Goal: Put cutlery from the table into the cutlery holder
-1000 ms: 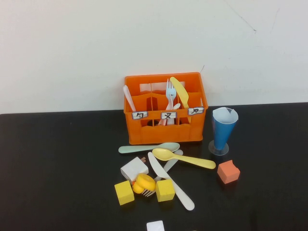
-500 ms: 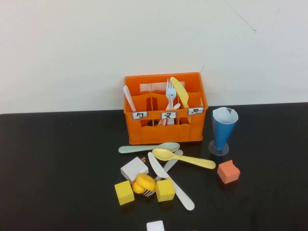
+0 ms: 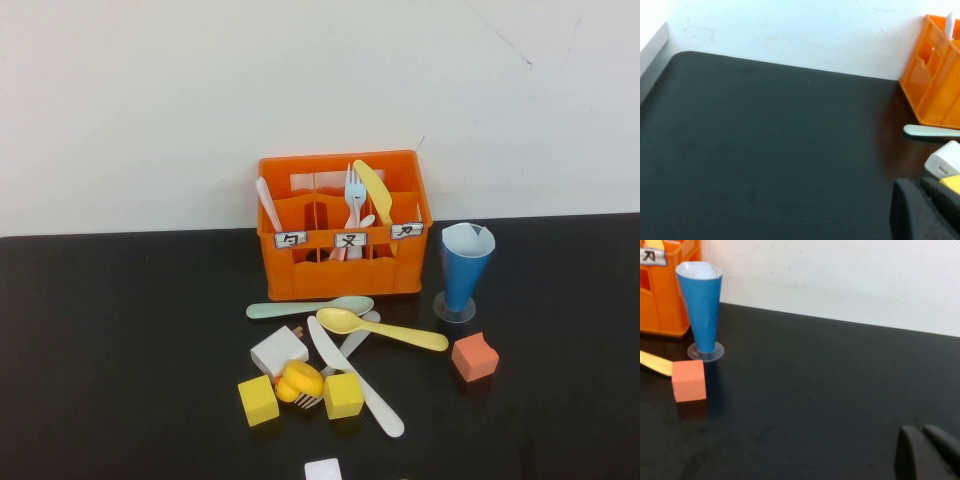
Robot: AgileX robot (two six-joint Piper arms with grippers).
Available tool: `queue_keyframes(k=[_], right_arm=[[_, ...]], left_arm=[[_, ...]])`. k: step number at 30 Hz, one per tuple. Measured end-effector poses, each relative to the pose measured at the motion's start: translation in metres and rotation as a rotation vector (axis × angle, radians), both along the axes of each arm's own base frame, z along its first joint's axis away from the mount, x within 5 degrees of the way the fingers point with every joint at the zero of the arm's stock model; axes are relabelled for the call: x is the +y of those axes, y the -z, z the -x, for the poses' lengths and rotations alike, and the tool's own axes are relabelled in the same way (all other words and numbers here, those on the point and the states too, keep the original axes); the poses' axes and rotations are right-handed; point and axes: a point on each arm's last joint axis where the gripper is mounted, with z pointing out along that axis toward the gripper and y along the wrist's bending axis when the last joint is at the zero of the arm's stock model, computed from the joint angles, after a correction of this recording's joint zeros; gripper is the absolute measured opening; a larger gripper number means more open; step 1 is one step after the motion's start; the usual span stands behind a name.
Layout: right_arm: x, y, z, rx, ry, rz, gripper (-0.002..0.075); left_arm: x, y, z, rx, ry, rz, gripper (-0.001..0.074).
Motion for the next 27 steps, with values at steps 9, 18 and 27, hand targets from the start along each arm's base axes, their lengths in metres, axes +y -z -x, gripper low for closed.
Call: queue_keyframes(k=[9,18,27], right_arm=[[0.0,0.0,0.0,0.0,0.0,0.0,-0.0003],[0.0,0.0,0.0,0.0,0.0,0.0,-0.0003],[0.0,0.0,0.0,0.0,0.0,0.0,-0.0003]], left_arm=[[-0.012,-0.014,-0.002,-0.077,-0.045,0.839,-0.0001],[-0.007,-0.036,-0.002,-0.222,-0.042,0.888,-0.0001],[-0.033,-0.131,-0.007,-0.057,0.373,0.074,-0.0001]])
